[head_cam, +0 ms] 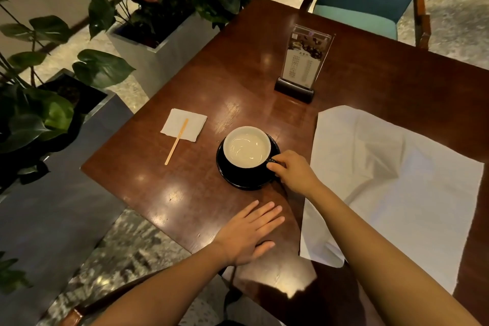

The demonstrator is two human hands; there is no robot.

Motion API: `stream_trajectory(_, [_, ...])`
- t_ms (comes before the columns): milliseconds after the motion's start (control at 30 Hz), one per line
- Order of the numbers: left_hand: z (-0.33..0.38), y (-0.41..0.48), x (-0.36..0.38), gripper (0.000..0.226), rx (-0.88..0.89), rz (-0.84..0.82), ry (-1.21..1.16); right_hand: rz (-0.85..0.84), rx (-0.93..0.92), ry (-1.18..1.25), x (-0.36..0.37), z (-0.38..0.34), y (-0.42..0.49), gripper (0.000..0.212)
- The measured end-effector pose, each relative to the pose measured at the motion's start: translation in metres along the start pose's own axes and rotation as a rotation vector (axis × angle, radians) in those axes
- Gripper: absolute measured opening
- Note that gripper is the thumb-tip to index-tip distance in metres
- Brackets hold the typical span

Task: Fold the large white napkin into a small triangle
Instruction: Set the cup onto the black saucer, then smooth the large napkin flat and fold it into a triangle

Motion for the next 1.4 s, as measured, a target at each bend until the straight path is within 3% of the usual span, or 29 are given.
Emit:
stream_trajectory(333, [0.000,-0.001,0.000,0.057,0.007,0.005,-0.052,0.050,0.014,0.073,0.000,0.004,-0.006,0.023])
stream_trajectory(567, [-0.001,0.000,-0.001,0.056,0.024,-0.002,-0.070,0.059,-0.014,0.114,-0.019,0.006,-0.019,0.037])
stream_trajectory(767, [0.007,0.015,-0.026,0.047,-0.036,-0.013,-0.105,0.016,0.116,0.097,-0.055,0.043,-0.076,0.021])
stream_trajectory(833, [0.018,0.028,-0.044,0.044,-0.097,0.021,-0.165,0.184,0.165,0.076,-0.057,0.061,-0.104,0.020])
stream_trajectory(900, [0.030,0.045,-0.056,0.045,-0.145,0.037,-0.240,0.464,0.230,0.019,-0.048,0.079,-0.131,0.022])
stream_trajectory(967, [0.045,0.061,-0.061,0.052,-0.119,0.013,-0.260,0.578,0.315,-0.052,-0.026,0.096,-0.154,0.034])
stream_trajectory(1100, [0.062,0.082,-0.040,0.068,-0.050,-0.227,-0.114,0.292,0.484,-0.301,0.041,0.134,-0.181,0.061])
stream_trajectory(1233, [0.058,0.088,-0.031,0.070,-0.021,-0.288,-0.009,0.294,0.552,-0.373,0.053,0.162,-0.217,0.065])
stream_trajectory(1400, [0.033,0.086,-0.041,0.073,0.038,-0.233,0.087,0.285,0.506,-0.372,0.041,0.191,-0.269,0.069])
Point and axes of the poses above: each hand's wrist, its own y-axis towards the middle knuckle, its own x-axis out of the palm, z = x × y, the point moved 1 cm from there along y, towards the middle knuckle, and after that the axes turned 11 degrees about -z, right-handed, at the moved point
